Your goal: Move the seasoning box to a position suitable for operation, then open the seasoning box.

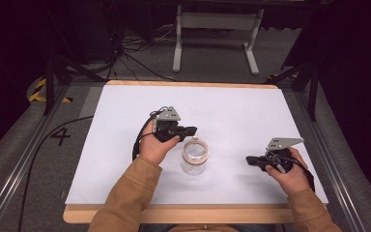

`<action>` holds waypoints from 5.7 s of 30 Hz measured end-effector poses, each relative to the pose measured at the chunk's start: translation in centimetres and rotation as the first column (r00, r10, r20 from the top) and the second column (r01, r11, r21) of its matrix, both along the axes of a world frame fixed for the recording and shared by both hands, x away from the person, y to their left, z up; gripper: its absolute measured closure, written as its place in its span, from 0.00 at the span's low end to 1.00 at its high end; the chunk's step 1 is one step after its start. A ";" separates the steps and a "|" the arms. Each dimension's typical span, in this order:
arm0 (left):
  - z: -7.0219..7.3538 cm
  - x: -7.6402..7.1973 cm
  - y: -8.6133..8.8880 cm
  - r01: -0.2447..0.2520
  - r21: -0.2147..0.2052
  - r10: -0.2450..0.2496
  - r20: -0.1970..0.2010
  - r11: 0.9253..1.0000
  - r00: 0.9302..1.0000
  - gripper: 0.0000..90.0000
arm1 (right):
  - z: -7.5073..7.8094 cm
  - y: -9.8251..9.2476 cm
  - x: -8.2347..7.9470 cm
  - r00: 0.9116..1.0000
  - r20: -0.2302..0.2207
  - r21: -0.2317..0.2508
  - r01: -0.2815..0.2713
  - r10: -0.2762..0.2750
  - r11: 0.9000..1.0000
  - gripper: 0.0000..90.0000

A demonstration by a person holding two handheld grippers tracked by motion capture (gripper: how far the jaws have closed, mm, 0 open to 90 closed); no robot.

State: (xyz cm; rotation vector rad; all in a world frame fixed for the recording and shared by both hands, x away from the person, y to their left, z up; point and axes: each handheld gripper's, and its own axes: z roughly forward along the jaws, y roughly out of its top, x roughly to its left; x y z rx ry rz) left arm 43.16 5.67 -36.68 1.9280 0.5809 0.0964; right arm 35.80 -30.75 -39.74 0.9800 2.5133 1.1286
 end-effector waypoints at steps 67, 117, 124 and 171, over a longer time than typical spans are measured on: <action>-1.3 0.8 -1.0 -0.006 0.026 0.006 0.007 1.000 1.000 1.00 | 1.7 10.8 -0.3 0.973 0.151 0.221 -0.208 0.178 0.953 1.00; -0.6 -5.7 11.2 -0.192 0.122 0.209 -0.149 0.974 0.966 0.87 | 3.3 10.2 5.1 0.974 0.200 0.316 -0.168 0.108 0.934 1.00; -0.5 -5.7 11.1 -0.185 0.119 0.201 -0.147 0.976 0.968 0.85 | 4.2 9.9 4.5 0.969 0.213 0.309 -0.185 0.122 0.933 1.00; -5.6 -1.5 15.4 -0.363 0.246 0.405 -0.144 0.898 0.903 0.59 | -0.1 -7.1 7.9 0.939 0.026 0.061 0.341 -0.343 0.938 0.59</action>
